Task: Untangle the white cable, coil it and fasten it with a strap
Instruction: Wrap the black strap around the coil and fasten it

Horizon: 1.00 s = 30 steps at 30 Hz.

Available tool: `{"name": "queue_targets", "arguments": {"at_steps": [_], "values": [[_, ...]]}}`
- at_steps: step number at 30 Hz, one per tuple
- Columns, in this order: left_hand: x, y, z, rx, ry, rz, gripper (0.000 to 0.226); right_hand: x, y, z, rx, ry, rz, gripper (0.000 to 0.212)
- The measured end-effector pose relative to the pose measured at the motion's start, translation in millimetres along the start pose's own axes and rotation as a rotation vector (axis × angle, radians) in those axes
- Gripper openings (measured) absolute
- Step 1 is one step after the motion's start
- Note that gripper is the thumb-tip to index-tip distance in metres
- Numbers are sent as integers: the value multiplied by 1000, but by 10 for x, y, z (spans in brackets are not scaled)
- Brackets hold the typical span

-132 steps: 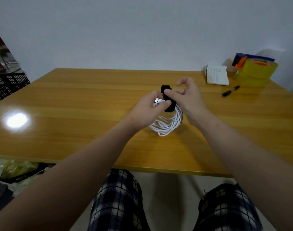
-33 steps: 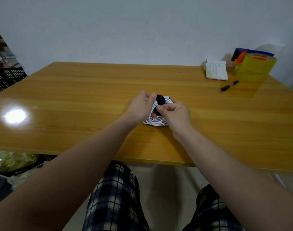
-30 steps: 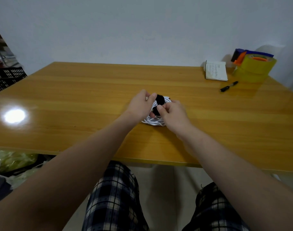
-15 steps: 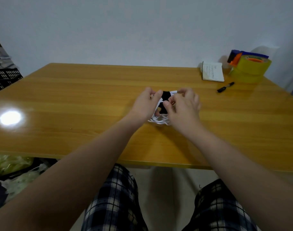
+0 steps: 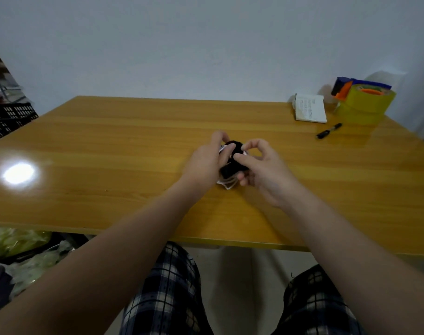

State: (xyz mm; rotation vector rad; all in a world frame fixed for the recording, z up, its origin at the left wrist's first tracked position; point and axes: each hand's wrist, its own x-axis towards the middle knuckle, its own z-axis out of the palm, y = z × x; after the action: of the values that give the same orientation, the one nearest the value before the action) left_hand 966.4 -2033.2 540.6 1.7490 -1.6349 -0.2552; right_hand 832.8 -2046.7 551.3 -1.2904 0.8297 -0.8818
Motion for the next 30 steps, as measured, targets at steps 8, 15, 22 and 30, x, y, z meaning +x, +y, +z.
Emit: {"name": "queue_targets", "arguments": {"at_steps": [8,15,22,30], "values": [[-34,-153,-32,-2,-82,250,54,-51,-42,-156,146,-152,7,34],[-1,-124,6,144,-95,242,44,38,-24,-247,-492,90,-279,19],[80,-26,-27,442,-70,235,35,-59,-21,-314,-284,-19,-309,19],[192,-45,15,528,-44,199,39,-131,-126,-154,-636,180,-215,32]]}}
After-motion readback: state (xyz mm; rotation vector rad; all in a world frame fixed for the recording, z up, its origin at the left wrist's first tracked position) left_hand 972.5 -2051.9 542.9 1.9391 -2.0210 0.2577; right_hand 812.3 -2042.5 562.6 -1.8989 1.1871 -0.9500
